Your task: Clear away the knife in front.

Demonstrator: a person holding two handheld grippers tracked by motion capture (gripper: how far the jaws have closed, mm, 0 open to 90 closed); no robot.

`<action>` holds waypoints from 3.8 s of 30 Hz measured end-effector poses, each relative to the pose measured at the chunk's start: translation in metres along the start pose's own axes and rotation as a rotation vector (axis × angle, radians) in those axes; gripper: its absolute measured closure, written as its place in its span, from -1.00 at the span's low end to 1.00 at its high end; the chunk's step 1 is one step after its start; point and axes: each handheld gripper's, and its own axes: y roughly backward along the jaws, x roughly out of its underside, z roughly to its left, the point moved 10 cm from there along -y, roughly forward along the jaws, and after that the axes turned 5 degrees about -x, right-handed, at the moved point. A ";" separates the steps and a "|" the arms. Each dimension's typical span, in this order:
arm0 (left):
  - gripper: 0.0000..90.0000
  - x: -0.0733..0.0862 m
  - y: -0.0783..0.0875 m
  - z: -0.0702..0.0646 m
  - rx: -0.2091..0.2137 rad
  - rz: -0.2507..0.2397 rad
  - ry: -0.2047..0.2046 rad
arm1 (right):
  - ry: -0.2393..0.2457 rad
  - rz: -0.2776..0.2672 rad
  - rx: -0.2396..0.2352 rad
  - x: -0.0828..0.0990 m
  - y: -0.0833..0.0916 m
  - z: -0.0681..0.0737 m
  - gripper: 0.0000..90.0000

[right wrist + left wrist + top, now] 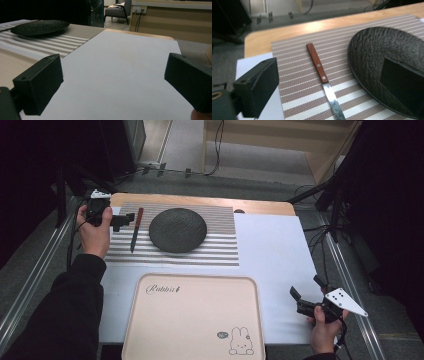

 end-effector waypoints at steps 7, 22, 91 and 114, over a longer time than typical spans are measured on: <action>-0.71 0.011 -0.026 0.010 -0.020 0.126 0.059 | 0.000 0.007 -0.009 0.001 -0.001 0.001 -0.98; -0.12 0.017 -0.056 0.012 -0.109 0.281 0.102 | 0.004 0.015 -0.011 0.001 -0.004 0.002 -0.98; 0.71 0.035 -0.079 -0.011 -0.096 0.386 0.052 | 0.003 0.020 -0.016 0.002 -0.005 0.003 -0.91; 0.71 0.031 -0.042 -0.017 -0.009 0.335 0.097 | 0.009 0.031 -0.012 0.003 -0.007 0.003 -0.91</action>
